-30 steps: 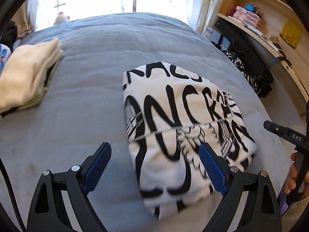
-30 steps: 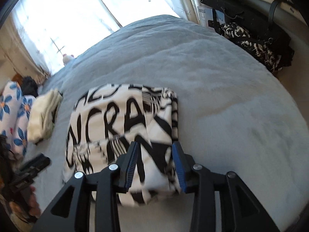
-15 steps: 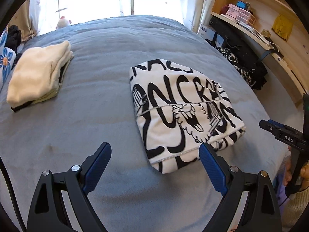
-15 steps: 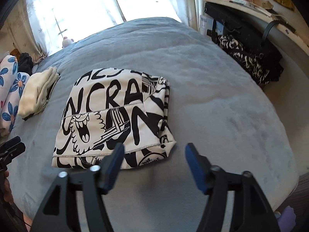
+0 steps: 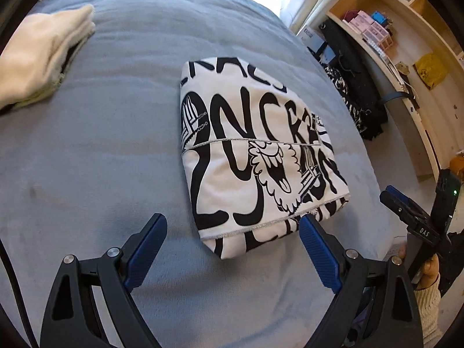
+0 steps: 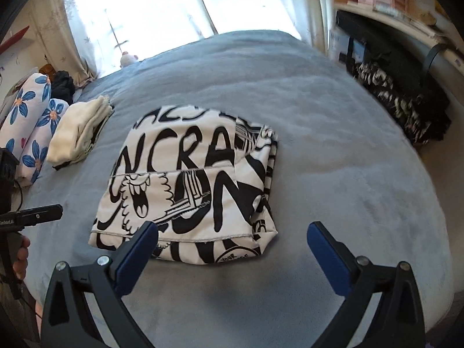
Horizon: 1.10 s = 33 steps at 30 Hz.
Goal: Fold large clothes
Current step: 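Grasp the folded jacket bundle from its sides with both grippers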
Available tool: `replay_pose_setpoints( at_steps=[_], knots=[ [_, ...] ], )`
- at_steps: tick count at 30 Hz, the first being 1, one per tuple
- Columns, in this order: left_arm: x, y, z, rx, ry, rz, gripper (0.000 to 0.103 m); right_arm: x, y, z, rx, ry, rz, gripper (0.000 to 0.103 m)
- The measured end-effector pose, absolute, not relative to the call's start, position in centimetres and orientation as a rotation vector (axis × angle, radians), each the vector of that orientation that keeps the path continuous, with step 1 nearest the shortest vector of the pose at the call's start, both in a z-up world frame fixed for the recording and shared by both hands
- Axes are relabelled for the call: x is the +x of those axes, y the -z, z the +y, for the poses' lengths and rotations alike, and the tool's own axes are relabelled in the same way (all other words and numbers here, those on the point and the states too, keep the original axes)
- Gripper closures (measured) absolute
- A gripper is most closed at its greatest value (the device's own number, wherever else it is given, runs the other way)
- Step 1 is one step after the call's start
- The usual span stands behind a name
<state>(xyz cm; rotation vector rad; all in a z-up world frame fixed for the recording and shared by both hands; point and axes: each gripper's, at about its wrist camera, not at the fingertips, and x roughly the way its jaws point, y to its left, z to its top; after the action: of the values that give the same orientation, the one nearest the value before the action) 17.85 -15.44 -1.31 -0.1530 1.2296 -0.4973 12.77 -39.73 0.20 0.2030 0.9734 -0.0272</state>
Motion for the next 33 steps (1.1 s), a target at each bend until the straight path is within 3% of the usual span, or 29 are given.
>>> replay_pose_setpoints(
  at_steps=[5, 20, 30, 33],
  knots=[
    [20.1, 3.5, -16.1, -0.199, 0.492, 1.261, 0.012, 15.1, 2.7, -43.4, 0.486, -0.023, 1.069, 0.0],
    [26.1, 11.6, -17.1, -0.359, 0.474, 1.409, 0.01, 22.5, 11.1, -46.5, 0.665, -0.202, 1.231, 0.0],
    [27.4, 12.5, -19.5, -0.34, 0.57, 1.385, 0.01, 26.1, 14.3, -43.4, 0.669, -0.456, 1.243, 0.002],
    [28.3, 12.9, -20.6, -0.326, 0.58, 1.384, 0.005, 26.8, 14.9, -43.5, 0.707, -0.494, 1.236, 0.001]
  ],
)
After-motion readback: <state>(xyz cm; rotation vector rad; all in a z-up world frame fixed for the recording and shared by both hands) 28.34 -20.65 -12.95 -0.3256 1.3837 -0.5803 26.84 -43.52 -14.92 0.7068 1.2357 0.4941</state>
